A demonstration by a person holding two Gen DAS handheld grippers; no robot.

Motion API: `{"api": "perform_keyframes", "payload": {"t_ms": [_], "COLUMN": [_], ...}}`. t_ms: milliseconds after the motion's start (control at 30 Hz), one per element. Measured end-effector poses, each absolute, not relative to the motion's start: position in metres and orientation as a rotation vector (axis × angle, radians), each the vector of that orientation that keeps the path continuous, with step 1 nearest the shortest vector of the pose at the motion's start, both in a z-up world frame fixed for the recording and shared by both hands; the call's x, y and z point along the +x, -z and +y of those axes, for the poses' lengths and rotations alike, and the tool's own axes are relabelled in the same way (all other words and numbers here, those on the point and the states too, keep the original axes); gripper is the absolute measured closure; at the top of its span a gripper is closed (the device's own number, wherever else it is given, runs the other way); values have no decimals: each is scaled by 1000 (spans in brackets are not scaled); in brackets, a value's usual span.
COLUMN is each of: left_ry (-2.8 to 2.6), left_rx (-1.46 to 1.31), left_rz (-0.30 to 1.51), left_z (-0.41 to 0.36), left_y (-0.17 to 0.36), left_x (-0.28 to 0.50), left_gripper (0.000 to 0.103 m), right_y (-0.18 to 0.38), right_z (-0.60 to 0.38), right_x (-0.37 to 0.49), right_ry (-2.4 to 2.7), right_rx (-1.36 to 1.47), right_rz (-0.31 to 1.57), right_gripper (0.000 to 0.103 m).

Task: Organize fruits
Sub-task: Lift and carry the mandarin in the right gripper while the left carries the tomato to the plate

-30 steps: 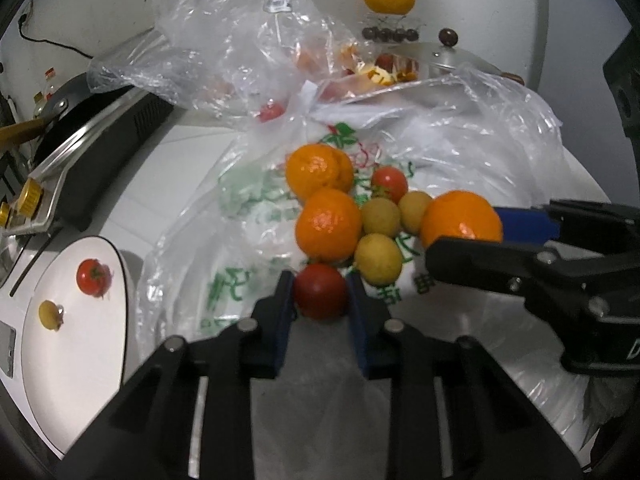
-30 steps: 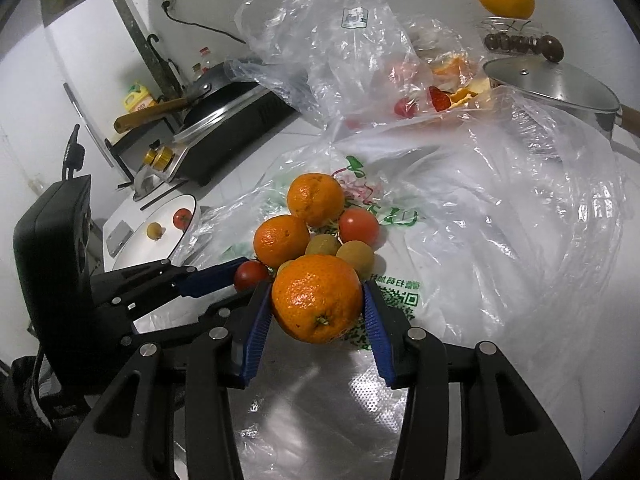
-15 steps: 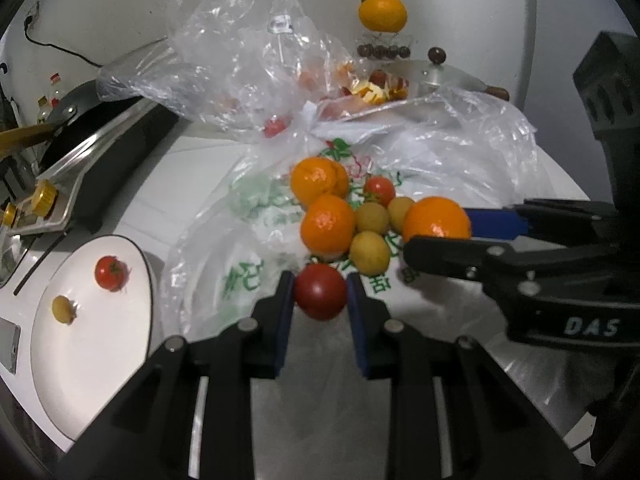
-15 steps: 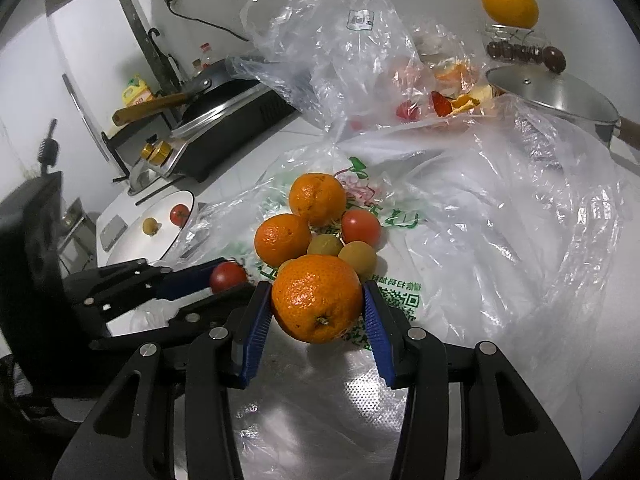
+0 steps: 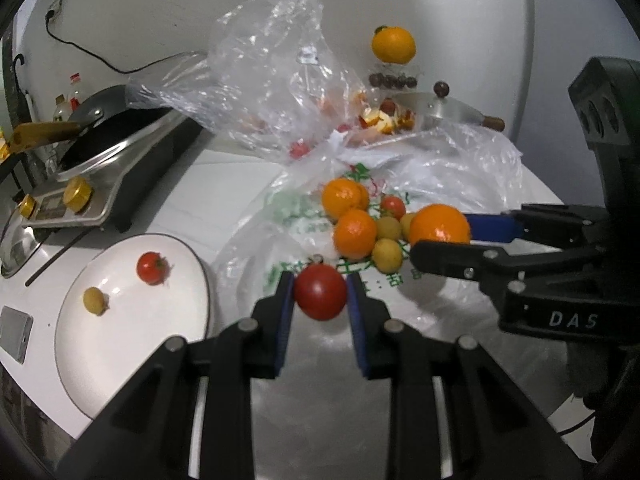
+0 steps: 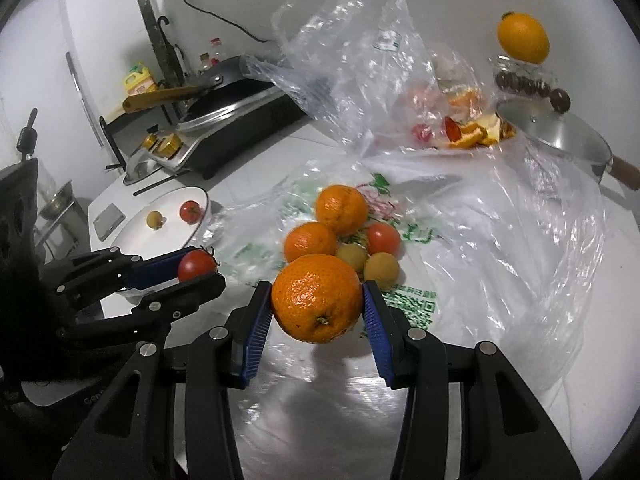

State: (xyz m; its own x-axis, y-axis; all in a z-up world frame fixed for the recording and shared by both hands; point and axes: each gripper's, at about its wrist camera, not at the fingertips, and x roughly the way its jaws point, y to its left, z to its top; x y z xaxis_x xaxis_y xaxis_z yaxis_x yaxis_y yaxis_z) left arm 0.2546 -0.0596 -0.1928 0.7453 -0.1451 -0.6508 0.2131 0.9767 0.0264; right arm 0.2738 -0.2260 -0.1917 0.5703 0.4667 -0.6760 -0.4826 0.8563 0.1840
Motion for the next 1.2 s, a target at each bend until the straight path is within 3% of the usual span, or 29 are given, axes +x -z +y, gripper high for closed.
{"api": "perform_keyframes", "payload": {"t_ms": [1200], "left_ry": [103], "left_rx": [-48], "left_rz": [649], "left_z": [53], "left_y": [189], "left_x": [225], "left_gripper": [76], "right_y": [171], "right_z": [-128], "right_x": [249], "right_ry": [-612], "right_rx": [-179], "right_rz": [777], "right_gripper": [55]}}
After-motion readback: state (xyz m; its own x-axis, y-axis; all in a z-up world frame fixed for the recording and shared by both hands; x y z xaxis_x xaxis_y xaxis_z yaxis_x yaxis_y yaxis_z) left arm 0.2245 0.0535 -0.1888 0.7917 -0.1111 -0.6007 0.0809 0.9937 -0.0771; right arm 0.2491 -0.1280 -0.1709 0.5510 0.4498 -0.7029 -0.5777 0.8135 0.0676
